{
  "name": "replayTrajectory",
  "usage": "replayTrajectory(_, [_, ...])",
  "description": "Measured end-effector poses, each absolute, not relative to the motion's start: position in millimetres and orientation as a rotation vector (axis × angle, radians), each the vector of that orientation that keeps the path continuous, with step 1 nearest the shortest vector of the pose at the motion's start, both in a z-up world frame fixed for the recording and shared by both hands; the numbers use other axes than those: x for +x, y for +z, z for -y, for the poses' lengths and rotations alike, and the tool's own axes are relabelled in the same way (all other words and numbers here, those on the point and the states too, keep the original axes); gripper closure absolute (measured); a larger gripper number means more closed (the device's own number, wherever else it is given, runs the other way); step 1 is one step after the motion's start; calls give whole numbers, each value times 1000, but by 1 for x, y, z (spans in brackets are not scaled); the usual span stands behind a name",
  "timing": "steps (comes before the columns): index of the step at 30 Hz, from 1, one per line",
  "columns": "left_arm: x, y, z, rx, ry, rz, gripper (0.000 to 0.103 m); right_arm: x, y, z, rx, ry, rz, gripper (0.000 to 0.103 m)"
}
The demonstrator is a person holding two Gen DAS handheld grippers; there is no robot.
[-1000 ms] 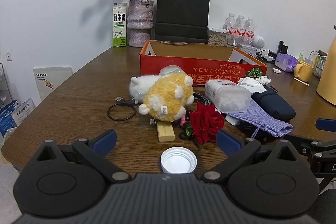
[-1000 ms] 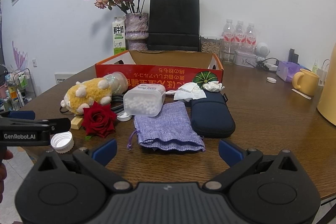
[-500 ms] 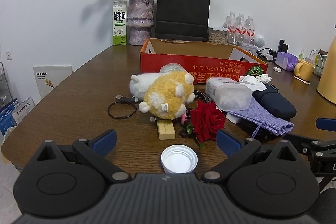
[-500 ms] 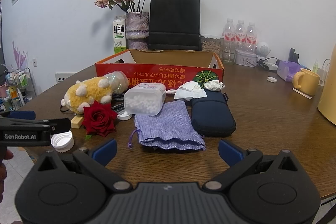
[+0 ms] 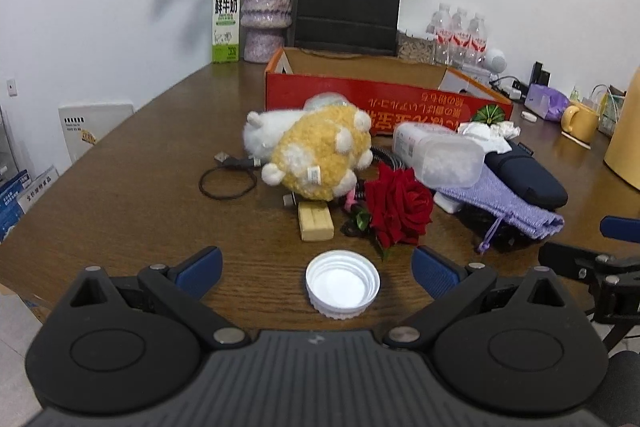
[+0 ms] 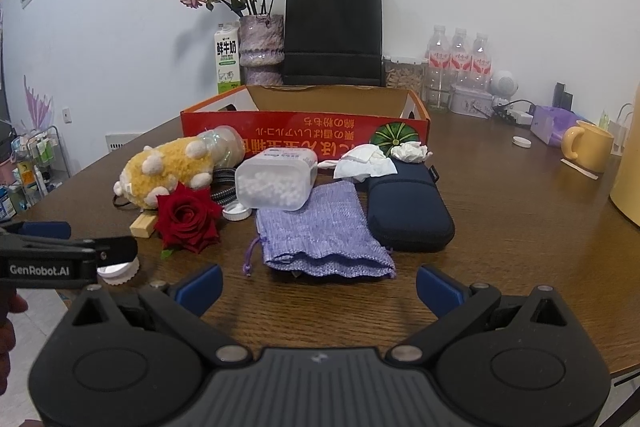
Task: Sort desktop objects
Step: 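Grasp the white bottle cap with the left gripper while the right grasps the purple pouch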
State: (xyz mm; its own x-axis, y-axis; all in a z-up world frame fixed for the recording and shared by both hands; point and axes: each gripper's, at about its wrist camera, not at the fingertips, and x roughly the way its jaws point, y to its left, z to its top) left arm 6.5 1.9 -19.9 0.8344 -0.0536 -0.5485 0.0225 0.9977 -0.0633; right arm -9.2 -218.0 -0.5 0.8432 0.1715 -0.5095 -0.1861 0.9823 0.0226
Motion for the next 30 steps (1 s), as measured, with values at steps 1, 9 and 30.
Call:
replayTrajectory(1, [7,-21,-1,-56,-46,-587,1,-8,-1,219,-27,189,-536,0])
replayTrajectory(9, [12,-29,5,-27,-59,-614,29,3,-6,220,-21,191,-560,0])
replayTrajectory(30, [15,-28,6,-10,-77,-606,62,38,-16,213,-128,284,-545,43])
